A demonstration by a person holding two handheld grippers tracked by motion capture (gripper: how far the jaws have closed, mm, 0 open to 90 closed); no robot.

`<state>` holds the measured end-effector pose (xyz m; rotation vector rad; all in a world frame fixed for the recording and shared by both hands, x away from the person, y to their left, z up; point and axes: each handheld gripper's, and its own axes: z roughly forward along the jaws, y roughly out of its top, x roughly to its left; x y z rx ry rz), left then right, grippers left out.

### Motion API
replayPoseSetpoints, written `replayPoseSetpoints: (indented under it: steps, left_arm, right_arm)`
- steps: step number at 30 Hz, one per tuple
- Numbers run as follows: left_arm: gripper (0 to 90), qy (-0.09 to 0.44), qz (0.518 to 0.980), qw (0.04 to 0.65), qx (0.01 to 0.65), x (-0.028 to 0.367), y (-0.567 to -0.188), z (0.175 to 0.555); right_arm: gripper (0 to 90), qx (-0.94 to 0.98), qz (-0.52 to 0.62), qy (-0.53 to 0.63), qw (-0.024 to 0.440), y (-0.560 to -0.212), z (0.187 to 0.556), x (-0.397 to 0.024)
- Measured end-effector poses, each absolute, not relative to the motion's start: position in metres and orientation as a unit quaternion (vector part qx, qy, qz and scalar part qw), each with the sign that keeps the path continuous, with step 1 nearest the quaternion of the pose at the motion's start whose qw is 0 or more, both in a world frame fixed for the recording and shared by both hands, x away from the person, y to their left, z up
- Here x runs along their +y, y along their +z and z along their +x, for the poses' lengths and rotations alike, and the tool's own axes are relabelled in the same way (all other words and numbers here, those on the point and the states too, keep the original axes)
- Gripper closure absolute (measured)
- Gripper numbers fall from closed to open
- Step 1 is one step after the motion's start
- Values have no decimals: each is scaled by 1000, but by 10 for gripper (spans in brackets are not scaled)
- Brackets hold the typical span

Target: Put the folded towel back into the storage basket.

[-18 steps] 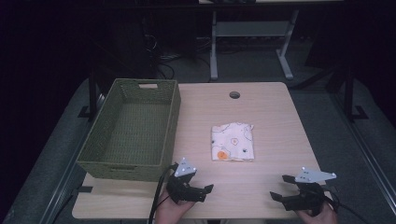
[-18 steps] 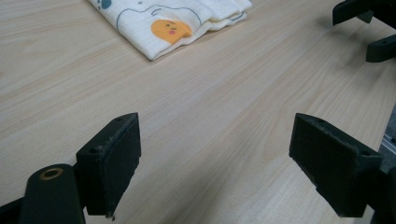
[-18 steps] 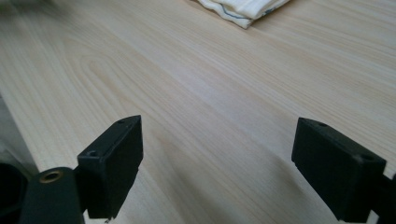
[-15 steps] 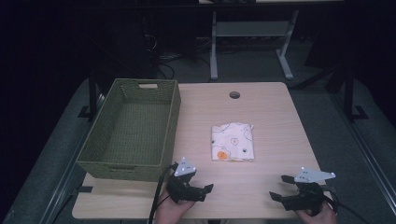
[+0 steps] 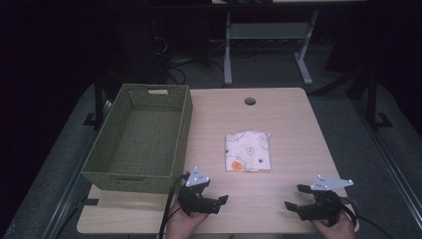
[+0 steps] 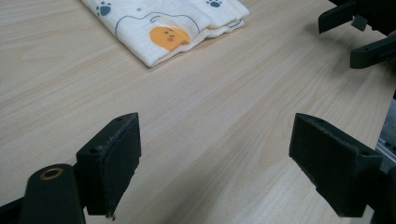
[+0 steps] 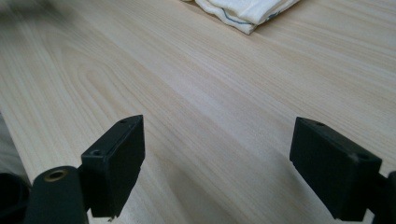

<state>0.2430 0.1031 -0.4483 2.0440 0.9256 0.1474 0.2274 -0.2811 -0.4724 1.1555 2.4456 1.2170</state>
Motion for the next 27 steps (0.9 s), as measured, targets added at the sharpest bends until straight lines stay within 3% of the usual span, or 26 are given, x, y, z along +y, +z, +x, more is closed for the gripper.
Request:
replayPoseSetpoints:
  steps: [19, 27]
  left_arm:
    - [171, 42, 827, 423, 367, 88, -449, 252]
    - [172, 47, 821, 429, 374, 74, -436, 271]
  right_arm:
    - [181, 825, 383, 407, 80, -468, 236, -276]
    - [181, 825, 385, 406, 71, -458, 261, -274]
